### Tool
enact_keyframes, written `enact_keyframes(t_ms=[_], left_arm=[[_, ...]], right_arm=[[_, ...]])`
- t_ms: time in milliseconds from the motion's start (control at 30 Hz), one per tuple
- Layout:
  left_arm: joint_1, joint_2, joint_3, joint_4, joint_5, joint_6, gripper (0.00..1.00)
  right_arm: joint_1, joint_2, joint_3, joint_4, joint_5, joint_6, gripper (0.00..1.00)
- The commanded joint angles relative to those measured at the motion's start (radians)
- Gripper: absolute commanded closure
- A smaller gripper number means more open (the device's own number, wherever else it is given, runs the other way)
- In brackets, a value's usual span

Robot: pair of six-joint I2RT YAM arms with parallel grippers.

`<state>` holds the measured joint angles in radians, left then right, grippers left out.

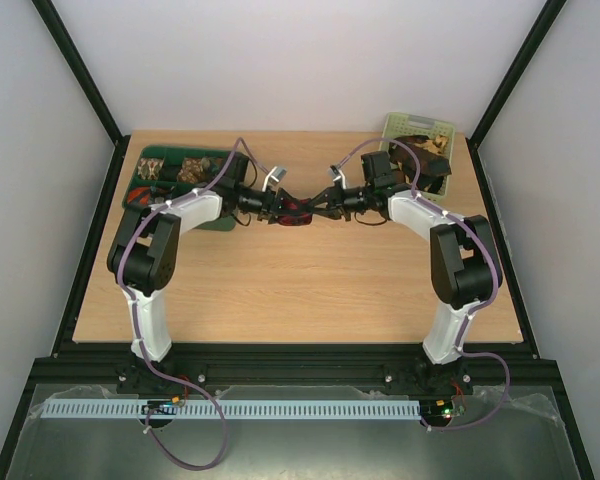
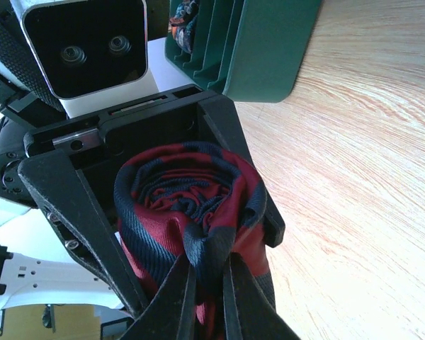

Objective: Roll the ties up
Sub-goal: Pass from the right arm to the left

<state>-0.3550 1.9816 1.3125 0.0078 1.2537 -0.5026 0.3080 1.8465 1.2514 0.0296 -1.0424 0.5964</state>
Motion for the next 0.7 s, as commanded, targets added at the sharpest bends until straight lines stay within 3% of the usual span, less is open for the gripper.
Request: enact_keyframes(t_ms=[0,667], left_arm=[[-0.001,0.011,0.038,-0.046,0.061,0.018,0.37],[0.019,-0.013,0.071,-0.182,-0.017,0.076,0.77]], right_arm=[[0.009,-0.029,-0.012,0.029,-0.005,0.023,0.99],[0.020,-0.054,-0.028,-0.034,0.009,-0.061,0.98]])
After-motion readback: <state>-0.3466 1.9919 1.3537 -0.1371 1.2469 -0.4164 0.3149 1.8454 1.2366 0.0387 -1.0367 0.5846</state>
